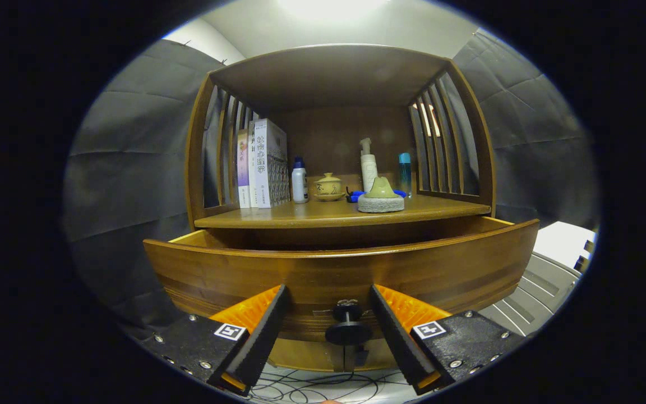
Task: Pull open the drawer, take out the items inside it, and place them on the countertop above the cabinet.
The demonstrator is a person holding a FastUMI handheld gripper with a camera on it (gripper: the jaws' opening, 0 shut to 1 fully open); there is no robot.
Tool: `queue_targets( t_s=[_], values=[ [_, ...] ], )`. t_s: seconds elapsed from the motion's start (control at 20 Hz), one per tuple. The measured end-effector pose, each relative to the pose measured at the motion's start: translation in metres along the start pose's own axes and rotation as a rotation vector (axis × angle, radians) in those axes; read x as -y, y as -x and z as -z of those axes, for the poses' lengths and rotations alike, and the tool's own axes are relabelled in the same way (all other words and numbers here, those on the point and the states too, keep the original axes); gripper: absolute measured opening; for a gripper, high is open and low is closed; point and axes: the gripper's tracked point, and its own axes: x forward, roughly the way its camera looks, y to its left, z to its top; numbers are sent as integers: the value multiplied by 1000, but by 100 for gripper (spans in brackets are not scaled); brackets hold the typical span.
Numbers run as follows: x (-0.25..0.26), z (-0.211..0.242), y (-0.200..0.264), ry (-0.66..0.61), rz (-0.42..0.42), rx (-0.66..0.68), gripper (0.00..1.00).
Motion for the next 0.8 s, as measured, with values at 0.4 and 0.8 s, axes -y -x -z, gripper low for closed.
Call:
queue_targets(
  t_s=[0.4, 0.8],
  values=[
    [2, -4, -37, 1, 27, 40, 93],
    [2, -11, -78, 12, 45, 49, 92]
  ],
)
